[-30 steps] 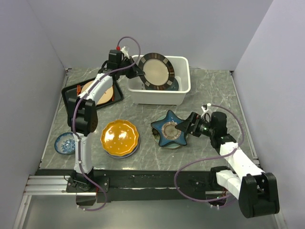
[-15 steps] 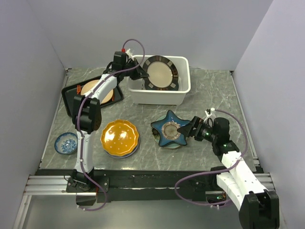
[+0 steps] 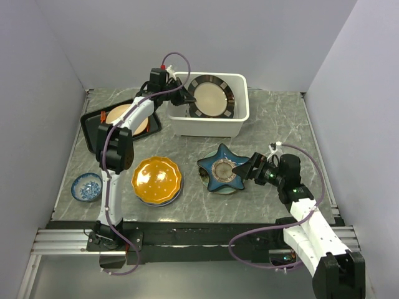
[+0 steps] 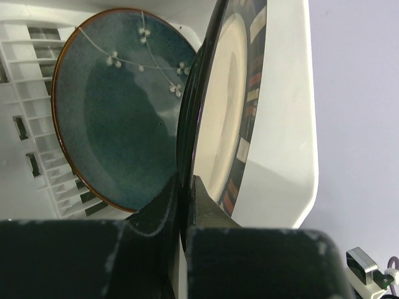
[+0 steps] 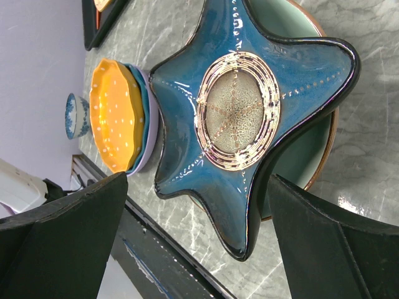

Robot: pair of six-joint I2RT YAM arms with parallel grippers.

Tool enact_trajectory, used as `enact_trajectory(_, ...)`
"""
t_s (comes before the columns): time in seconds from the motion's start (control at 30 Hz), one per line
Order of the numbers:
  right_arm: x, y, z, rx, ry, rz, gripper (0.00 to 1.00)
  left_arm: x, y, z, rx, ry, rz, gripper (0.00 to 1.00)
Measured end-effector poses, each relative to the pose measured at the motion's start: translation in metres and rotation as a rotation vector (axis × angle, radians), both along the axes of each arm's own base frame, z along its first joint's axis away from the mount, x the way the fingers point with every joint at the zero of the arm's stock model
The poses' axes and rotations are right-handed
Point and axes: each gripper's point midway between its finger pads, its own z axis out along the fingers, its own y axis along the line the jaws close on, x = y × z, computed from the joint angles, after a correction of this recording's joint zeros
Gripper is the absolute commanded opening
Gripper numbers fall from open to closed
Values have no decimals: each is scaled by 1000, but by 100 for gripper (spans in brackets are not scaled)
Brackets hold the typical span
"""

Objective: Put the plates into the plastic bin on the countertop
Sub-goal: Place the plate in the plastic bin.

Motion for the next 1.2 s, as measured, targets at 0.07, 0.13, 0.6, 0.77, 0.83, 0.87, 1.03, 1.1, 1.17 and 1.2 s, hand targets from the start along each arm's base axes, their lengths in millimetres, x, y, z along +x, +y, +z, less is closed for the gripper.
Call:
enact_trajectory(0.07, 0, 0, 0, 0, 1, 1, 100, -2, 0, -2, 4, 12, -1, 1)
enact_trajectory(0.13, 0, 1, -2, 1, 10, 4, 100, -4, 0, -4, 11, 24, -2, 1)
enact_trajectory(0.6, 5, 7, -22, 8, 87, 54, 100, -2, 8, -29, 130, 60, 17, 11)
enact_trajectory(0.77, 10, 9, -22, 9, 85, 70, 100, -1, 10, -35, 161, 72, 22, 21)
enact_trajectory(0.83, 11, 10, -22, 9, 87, 74, 100, -2, 10, -36, 166, 72, 18, 26)
enact_trajectory(0.87, 11, 10, -23, 9, 89, 76, 100, -2, 10, -36, 171, 71, 20, 28)
enact_trajectory(1.03, 11, 10, -25, 5, 92, 84, 100, -3, 11, -38, 192, 69, 17, 46)
enact_trajectory(1.1, 11, 10, -26, 3, 93, 86, 100, -3, 11, -36, 198, 64, 15, 52)
enact_trajectory(1.17, 11, 10, -27, 2, 95, 87, 100, -4, 11, -36, 205, 63, 13, 54)
enact_trajectory(1.2, 12, 10, -27, 2, 94, 87, 100, -4, 11, -35, 210, 61, 13, 55)
